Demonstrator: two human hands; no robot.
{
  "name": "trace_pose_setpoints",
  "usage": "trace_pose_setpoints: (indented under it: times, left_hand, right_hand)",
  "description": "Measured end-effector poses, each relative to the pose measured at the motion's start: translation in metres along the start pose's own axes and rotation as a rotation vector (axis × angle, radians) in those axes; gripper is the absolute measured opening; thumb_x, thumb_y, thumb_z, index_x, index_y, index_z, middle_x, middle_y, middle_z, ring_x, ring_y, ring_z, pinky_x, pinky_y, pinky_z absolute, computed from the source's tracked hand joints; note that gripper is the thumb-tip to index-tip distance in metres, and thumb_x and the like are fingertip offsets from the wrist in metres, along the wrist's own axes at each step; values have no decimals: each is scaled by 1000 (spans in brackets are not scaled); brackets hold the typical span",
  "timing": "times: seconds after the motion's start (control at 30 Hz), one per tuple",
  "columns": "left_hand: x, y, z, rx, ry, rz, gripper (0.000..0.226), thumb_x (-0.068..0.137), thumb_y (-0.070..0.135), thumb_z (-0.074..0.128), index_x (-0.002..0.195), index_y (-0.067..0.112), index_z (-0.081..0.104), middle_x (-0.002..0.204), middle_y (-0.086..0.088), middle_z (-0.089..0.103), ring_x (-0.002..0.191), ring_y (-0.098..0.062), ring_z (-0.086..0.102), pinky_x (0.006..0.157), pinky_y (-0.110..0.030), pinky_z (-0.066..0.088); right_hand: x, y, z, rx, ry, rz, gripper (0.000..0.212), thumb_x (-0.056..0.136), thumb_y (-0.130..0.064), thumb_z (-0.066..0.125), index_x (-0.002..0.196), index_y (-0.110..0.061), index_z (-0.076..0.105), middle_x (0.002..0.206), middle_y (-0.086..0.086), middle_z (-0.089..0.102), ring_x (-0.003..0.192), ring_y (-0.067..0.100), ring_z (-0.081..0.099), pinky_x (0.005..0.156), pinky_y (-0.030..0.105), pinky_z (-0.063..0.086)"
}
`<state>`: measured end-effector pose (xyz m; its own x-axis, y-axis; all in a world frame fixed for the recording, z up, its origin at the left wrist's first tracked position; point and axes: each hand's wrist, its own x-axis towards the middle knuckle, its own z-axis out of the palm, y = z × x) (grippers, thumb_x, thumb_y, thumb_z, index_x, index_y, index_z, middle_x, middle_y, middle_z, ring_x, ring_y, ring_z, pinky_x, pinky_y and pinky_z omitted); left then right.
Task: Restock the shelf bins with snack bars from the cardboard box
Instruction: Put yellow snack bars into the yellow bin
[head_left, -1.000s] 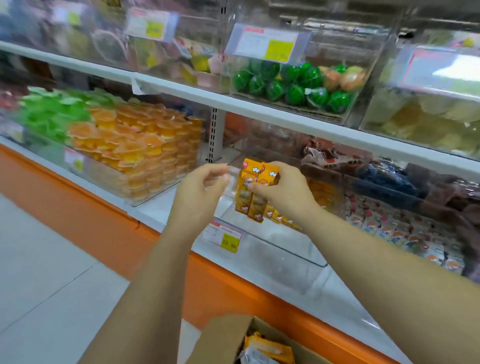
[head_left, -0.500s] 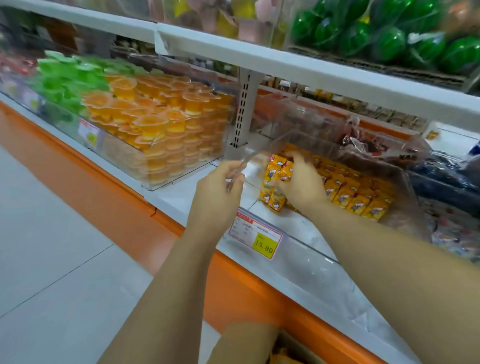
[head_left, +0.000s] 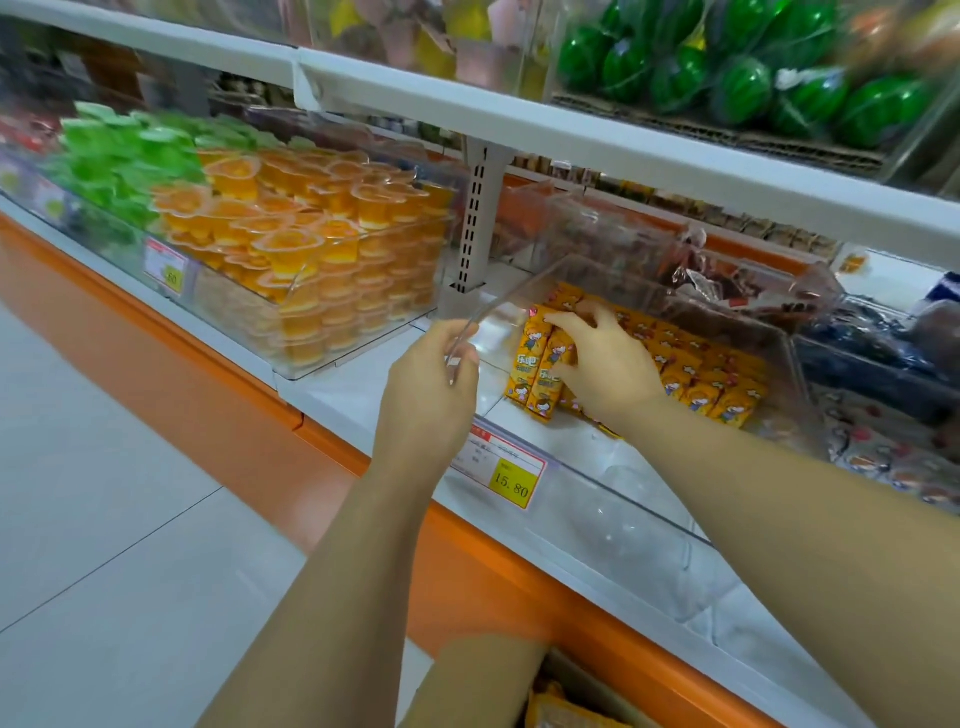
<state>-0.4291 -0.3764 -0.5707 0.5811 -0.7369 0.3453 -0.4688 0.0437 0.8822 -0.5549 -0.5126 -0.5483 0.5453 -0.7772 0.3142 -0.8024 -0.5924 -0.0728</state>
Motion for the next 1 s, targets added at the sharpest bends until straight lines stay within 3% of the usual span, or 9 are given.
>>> trace_pose_setpoints:
  times: [0.2, 0.33, 0.5, 0.7, 0.87, 1.0]
  left_hand:
    - [-10, 12, 2, 115, 52, 85, 43, 95, 16, 50, 137, 22, 43, 135, 0, 45, 122, -19, 47, 93, -31, 40]
    - [-25, 39, -6, 273, 97, 228, 40, 93, 12, 50, 132, 22, 49, 131, -1, 46, 115, -22, 49, 89, -41, 44]
    - [-73, 78, 3, 315, -83, 351, 25, 97, 18, 47, 117, 22, 61, 116, 5, 61, 100, -15, 57, 79, -36, 47]
    - [-162, 90, 37, 182, -254, 302, 22, 95, 15, 50, 110, 20, 65, 106, 5, 67, 81, -6, 55, 73, -24, 45]
    - [-215, 92, 70, 234, -432, 249, 22, 96, 16, 51, 112, 19, 65, 108, 3, 66, 79, -5, 52, 72, -19, 40]
    - [-256, 90, 98, 307, -606, 180, 23, 97, 18, 49, 115, 18, 64, 107, 2, 64, 94, -11, 57, 80, -25, 46]
  right_hand:
    - [-26, 2, -21, 35, 5, 10, 54, 89, -22, 61, 138, -29, 40, 141, 4, 32, 101, 35, 57, 77, 41, 49]
    - [-51, 2, -42, 124, -47, -11, 46, 88, -25, 62, 132, -26, 49, 131, 4, 46, 113, 28, 53, 85, 42, 49]
    - [-108, 10, -79, 243, 18, -72, 37, 87, -22, 62, 124, -23, 57, 118, 3, 58, 100, 23, 58, 85, 35, 47]
    - [-204, 42, -106, 370, 80, -92, 27, 90, -16, 61, 117, -17, 62, 110, 1, 63, 83, 13, 56, 80, 26, 44]
    - [-289, 88, -102, 455, 40, 40, 26, 90, -14, 61, 116, -17, 63, 108, 1, 64, 84, 13, 57, 81, 31, 49]
    - [-351, 128, -83, 508, -1, 156, 26, 86, -7, 61, 110, -14, 67, 102, 2, 68, 80, 14, 59, 78, 30, 50]
